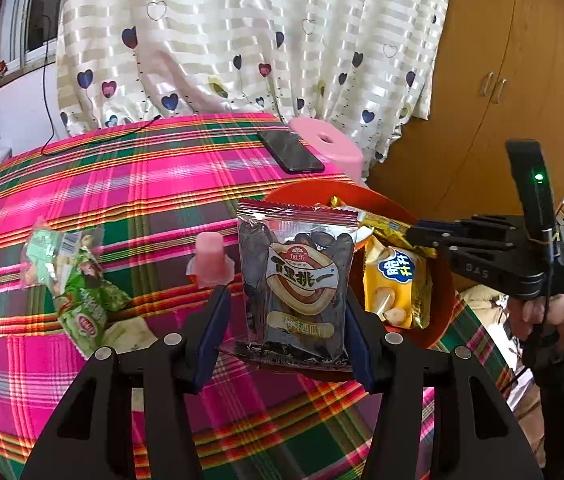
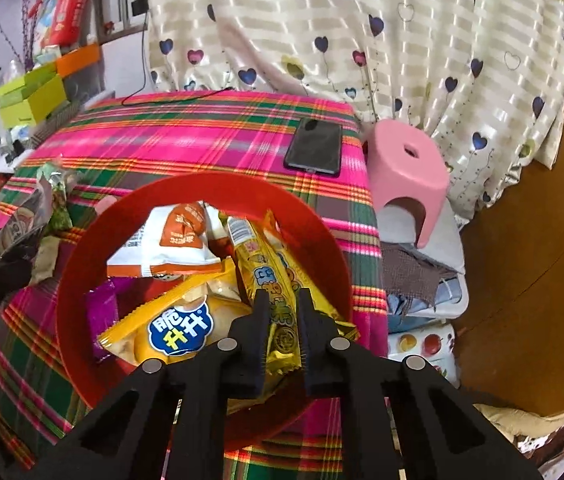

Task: Organize snacks
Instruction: 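Release gold bar into basket with right tool while left tool lowers dark packet in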

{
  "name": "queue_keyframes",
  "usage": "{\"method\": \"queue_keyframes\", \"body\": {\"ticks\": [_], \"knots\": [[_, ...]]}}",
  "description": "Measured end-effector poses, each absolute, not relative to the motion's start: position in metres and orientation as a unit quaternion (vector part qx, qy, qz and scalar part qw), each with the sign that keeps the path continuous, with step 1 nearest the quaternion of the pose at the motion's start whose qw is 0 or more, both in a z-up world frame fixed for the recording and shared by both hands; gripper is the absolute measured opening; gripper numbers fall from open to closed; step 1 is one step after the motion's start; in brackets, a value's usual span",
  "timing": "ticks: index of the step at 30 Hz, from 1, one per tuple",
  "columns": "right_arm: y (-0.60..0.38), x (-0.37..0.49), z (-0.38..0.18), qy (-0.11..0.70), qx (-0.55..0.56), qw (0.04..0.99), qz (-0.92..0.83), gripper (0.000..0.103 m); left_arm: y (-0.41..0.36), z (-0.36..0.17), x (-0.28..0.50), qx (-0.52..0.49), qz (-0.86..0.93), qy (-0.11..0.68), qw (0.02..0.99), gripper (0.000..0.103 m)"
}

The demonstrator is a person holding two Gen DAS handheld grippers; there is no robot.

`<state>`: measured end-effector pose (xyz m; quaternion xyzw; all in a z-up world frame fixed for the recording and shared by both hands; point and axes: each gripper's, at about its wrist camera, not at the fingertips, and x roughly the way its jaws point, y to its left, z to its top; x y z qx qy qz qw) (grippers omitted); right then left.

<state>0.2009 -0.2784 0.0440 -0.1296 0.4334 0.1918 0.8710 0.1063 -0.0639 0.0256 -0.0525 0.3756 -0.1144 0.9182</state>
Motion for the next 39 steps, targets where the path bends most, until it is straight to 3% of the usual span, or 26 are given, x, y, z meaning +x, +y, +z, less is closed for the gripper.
{"method": "queue_keyframes", "body": {"ticks": [19,23,39], "knots": [[-0.288,0.193,0.057,0.418,-0.073,0.881,0.208,0.012,-0.080,0.014,0.152,-0.101,-0.140,0.404,0.898,0.056],[-0.286,0.190,0.060,0.415,-0.072,0.882,0.212,0.012,-0.076,0.016,0.151,-0.112,-0.140,0.391,0.903,0.062],[-0.262,0.169,0.068,0.406,-0.075,0.874,0.255,0.012,-0.044,0.017,0.137,-0.119,-0.075,0.383,0.913,0.062]]}}
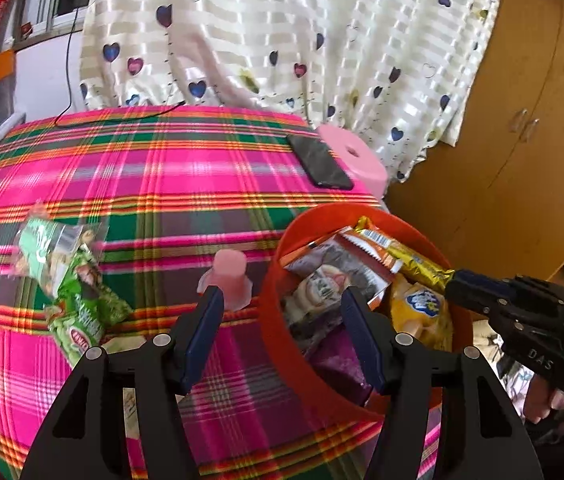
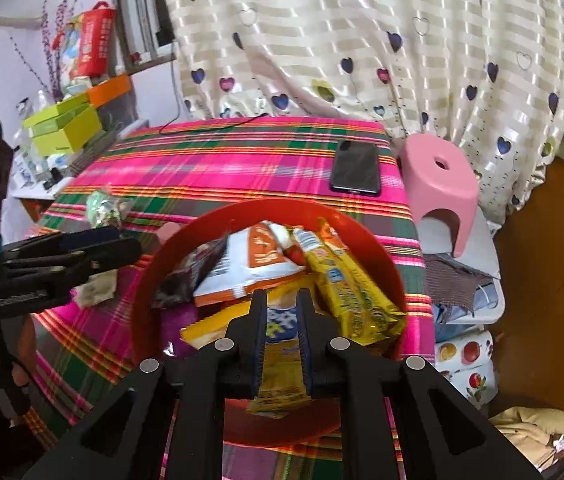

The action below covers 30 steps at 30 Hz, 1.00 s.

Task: Organize snacks
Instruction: 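Release gold bar into basket with right tool while left tool lowers dark packet in, then open both tools and withdraw them from the basket toward the green snack bags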

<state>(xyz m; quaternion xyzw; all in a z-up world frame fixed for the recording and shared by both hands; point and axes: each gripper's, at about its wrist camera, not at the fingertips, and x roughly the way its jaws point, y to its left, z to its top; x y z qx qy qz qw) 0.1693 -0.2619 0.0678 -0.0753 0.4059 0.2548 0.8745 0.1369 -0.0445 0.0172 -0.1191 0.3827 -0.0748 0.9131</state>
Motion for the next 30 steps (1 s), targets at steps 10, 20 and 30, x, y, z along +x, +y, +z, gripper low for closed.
{"method": "queue_keyframes", "body": {"ticks": [10,20,30], "knots": [[-0.239,0.160,0.064,0.412,-0.085,0.863,0.279,0.012,-0.034,0.016,0.115,-0.114,-0.069,0.381,0.915,0.062],[-0.216,0.167,0.055,0.418,-0.086,0.859,0.282,0.013,0.004,0.002,0.093,-0.140,-0.035,0.391,0.909,0.062],[-0.213,0.152,0.065,0.410,-0.071,0.863,0.286,0.029,0.028,-0.005,0.074,-0.154,-0.006,0.392,0.907,0.062]]}}
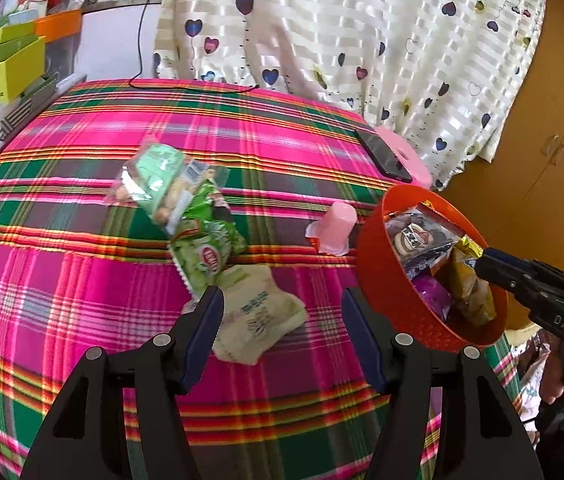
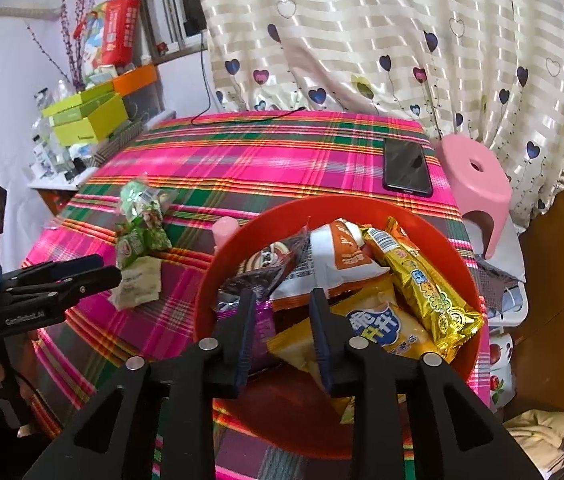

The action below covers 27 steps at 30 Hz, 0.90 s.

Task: Organize snacks
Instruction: 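Open both tools and withdraw them from the basket toward the green snack bags, then grasp the green pea snack bag with right tool and lift it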

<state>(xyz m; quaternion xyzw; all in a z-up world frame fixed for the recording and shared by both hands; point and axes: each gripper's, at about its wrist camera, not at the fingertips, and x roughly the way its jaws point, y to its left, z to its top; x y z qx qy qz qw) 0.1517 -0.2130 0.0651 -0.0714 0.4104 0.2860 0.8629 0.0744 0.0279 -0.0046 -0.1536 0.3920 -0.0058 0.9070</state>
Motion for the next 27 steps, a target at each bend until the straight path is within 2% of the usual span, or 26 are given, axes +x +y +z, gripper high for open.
{"method": "queue_keyframes", "body": {"ticks": [3,6,22,27], "knots": [[-0.212,0.145,0.068,0.407,-0.070,0.864,0.288,0.038,0.033,-0.005,0.069,-0.158,0.000,0.391,0.907,0.062],[-0.211,0.141,0.072,0.404,-0.069,0.865,0.290,0.041,0.040,-0.005,0.064,-0.163,0.007,0.390,0.906,0.062],[-0.183,0.129,0.080,0.400,-0.078,0.857,0.316,0.044,0.067,-0.004,0.051,-0.182,0.028,0.381,0.906,0.062],[-0.171,0.129,0.080,0.403,-0.077,0.852,0.327,0.048,0.074,-0.003,0.047,-0.187,0.027,0.378,0.907,0.062]]}}
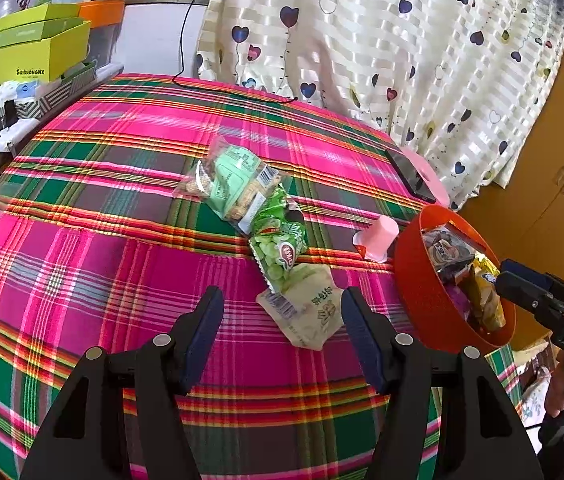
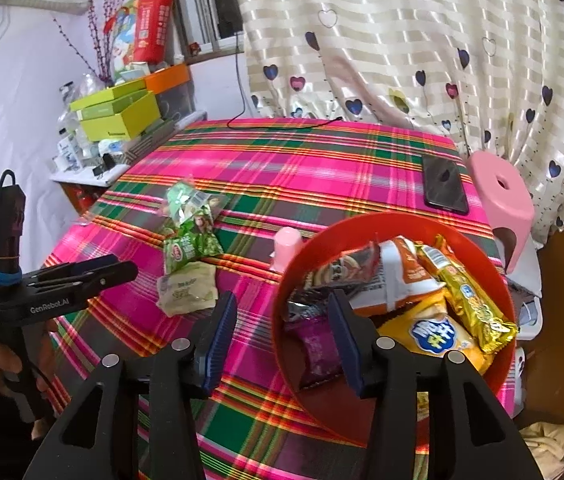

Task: Organize snacks
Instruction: 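Grasp the green pea snack bag with right tool and lift it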

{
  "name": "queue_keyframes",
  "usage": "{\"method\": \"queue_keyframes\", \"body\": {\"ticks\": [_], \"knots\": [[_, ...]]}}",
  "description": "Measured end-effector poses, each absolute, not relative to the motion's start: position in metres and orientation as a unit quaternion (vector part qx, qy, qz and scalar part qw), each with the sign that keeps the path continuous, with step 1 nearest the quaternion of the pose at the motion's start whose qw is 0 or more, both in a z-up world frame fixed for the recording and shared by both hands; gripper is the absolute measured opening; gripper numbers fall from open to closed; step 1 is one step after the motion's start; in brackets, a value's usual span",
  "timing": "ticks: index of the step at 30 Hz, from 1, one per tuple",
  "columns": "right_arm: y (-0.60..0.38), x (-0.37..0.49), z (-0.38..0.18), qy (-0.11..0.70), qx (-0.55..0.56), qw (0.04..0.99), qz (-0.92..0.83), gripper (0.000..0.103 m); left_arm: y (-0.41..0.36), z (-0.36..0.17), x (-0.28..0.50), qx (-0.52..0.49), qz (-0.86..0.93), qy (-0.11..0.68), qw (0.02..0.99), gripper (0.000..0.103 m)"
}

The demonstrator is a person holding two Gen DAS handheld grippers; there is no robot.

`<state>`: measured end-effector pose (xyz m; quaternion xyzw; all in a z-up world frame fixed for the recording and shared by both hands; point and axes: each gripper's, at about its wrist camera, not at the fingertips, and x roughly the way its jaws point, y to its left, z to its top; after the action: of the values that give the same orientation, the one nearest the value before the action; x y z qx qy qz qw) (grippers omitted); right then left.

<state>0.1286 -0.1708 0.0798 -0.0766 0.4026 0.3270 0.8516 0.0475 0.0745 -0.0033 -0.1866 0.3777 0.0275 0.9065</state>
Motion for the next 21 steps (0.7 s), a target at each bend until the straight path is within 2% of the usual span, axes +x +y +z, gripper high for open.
{"method": "queue_keyframes", "body": {"ticks": [21], "knots": [[-0.071,0.134,0.059,0.416,-0.108,0.814,0.390,0.052,0.127,-0.006,0.022,-0.222,0.054,0.353,0.907,0.062]]}}
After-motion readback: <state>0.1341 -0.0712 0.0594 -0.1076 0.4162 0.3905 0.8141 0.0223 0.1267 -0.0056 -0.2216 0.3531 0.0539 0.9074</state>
